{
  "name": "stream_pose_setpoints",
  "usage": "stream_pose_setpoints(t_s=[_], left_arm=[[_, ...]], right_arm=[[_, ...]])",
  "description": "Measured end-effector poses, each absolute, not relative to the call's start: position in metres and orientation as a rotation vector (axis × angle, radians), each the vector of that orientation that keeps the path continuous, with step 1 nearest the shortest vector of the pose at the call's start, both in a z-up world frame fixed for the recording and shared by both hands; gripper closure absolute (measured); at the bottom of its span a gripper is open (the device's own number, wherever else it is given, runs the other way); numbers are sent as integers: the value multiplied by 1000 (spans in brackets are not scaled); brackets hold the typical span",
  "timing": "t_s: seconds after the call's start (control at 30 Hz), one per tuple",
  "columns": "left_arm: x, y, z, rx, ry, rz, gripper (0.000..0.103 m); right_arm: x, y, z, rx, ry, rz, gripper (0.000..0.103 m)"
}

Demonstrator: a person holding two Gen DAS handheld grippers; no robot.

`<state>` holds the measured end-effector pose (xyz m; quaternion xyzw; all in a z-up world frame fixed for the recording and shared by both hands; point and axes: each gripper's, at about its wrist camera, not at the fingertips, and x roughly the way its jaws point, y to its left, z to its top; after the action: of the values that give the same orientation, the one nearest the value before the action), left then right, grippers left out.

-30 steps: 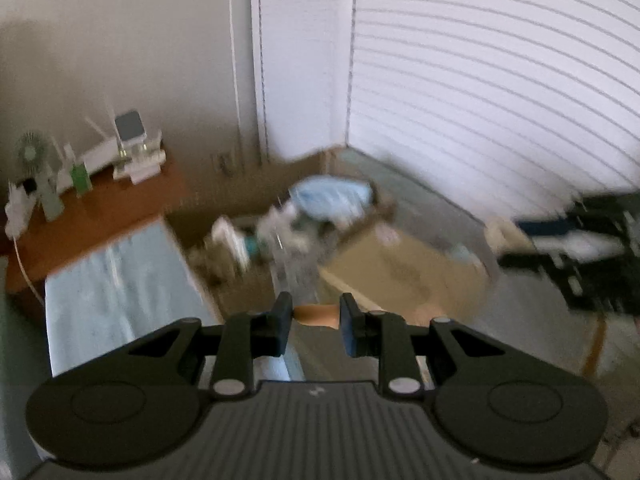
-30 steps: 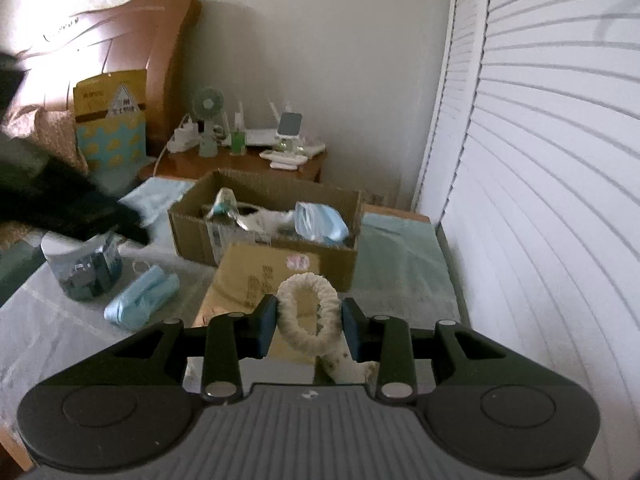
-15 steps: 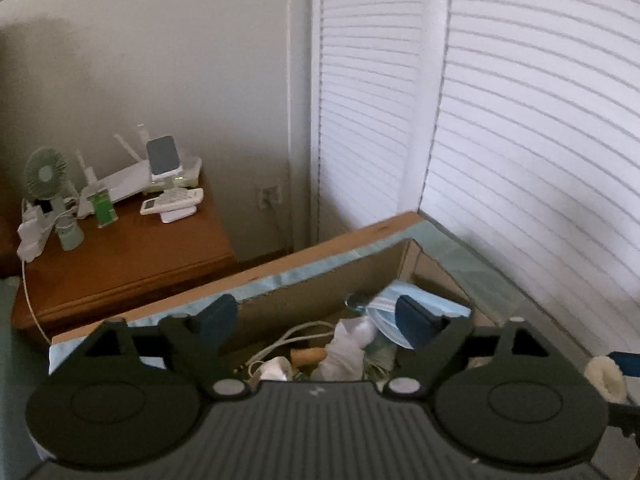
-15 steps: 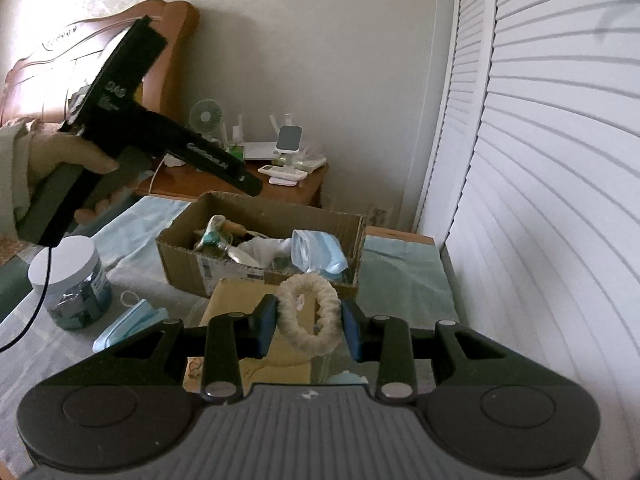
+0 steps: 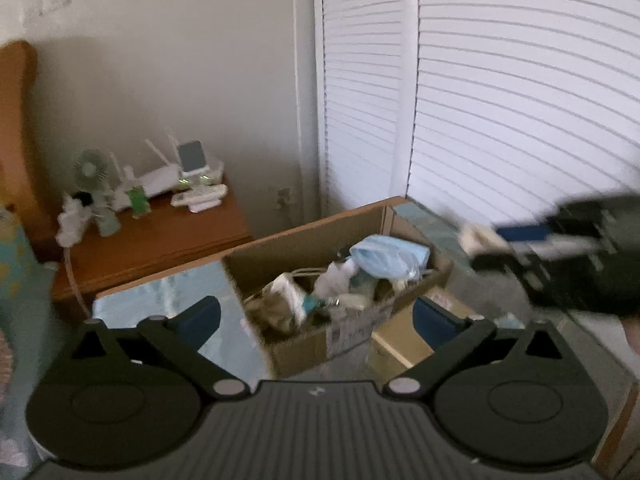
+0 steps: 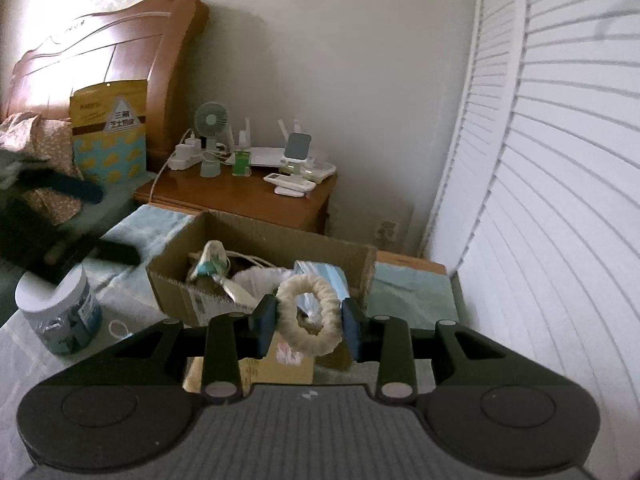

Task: Organize soft objects
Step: 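Lower the white ring into the box and open the right tool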

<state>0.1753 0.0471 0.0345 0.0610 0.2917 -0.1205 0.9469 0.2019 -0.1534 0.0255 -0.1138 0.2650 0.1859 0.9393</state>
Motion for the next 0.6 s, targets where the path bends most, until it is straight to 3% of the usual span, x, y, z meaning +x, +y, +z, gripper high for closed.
stream_pose_setpoints(t_s=[0.43,0.53,0.6], left_arm=[[115,60,14,102,559,-83,1],[112,67,8,59,573,-78,1],[109,69,5,53,580,-67,1]], right_arm=[[279,-97,24,-258,603,506,61],[289,-90,21,-252,617,526,35],[291,-88,21,-255,615,524,10]])
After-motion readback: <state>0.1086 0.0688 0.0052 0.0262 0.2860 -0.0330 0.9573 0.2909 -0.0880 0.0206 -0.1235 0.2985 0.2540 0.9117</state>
